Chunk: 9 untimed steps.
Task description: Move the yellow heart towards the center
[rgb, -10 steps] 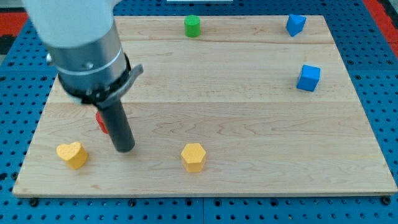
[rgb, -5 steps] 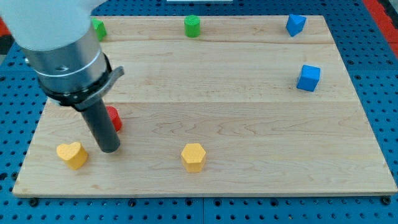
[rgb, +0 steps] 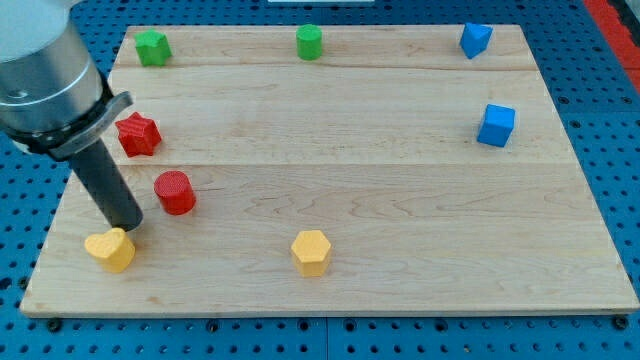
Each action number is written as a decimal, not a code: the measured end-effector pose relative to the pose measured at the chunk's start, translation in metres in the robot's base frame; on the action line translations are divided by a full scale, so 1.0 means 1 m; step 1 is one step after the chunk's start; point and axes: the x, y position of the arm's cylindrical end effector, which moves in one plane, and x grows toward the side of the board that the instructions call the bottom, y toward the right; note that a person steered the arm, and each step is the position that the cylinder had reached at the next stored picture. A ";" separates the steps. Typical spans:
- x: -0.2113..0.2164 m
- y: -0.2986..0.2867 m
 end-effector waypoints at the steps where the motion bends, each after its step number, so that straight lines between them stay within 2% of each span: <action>1: 0.000 -0.015; 4: 0.019 -0.061; 6: 0.066 -0.037; 8: 0.062 -0.037; 9: 0.046 -0.021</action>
